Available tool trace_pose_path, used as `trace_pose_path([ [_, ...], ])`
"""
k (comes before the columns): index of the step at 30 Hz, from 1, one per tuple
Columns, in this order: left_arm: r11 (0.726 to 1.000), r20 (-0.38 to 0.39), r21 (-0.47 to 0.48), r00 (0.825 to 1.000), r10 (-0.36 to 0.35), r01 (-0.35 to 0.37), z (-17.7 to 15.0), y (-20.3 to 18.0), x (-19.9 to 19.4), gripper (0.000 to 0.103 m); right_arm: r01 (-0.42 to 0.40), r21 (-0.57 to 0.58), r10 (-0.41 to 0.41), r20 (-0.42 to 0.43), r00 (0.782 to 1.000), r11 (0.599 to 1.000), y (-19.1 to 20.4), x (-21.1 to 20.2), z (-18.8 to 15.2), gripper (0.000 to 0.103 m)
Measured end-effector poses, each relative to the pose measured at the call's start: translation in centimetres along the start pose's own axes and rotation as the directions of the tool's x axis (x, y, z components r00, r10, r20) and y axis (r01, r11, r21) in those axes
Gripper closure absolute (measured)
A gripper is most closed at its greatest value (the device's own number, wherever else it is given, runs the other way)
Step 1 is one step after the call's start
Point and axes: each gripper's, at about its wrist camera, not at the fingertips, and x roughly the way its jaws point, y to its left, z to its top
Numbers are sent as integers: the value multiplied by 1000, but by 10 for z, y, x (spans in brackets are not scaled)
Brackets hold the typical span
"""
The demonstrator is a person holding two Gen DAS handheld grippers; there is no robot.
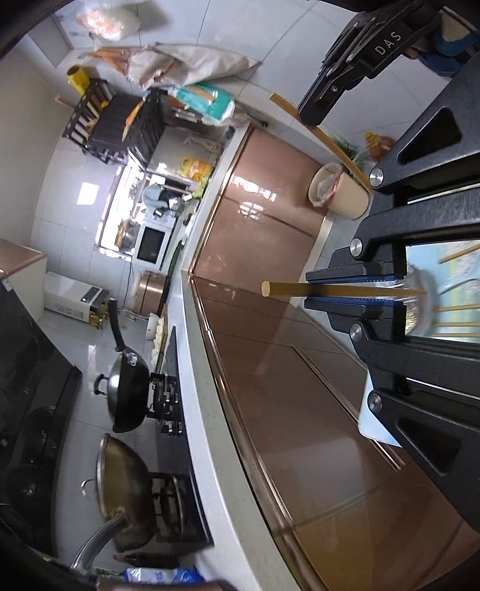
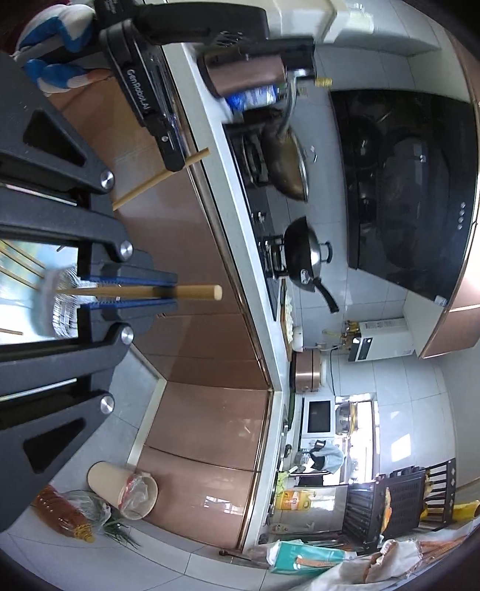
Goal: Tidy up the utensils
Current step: 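Lift both held chopsticks upright and carry them over the wire holder, then open both tools to drop the chopsticks into the wire holder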
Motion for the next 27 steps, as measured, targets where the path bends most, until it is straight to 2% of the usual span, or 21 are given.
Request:
trace_pose_path([
  [4, 1000, -21, -12, 1000, 18, -19, -7, 9, 57, 97, 11, 18, -10, -36, 999, 1000, -16, 54, -15, 97],
  [7, 1000, -44, -17, 999, 25, -26, -18, 15, 93, 97, 13, 37, -10, -81, 997, 999, -28, 95, -39, 97],
  [14, 999, -112, -18, 993, 39, -41, -55, 25, 151, 97, 9, 69, 3, -162, 987, 998, -44, 149, -89, 97],
  [20, 997, -150, -40, 987, 55, -62, -74, 37, 167, 97, 8, 101, 11, -191, 982, 995, -56, 163, -112, 97],
  [27, 996, -157, -50, 985, 70, -79, -79, 46, 158, 97, 17, 158, 13, -185, 983, 987, -75, 155, -115, 96],
])
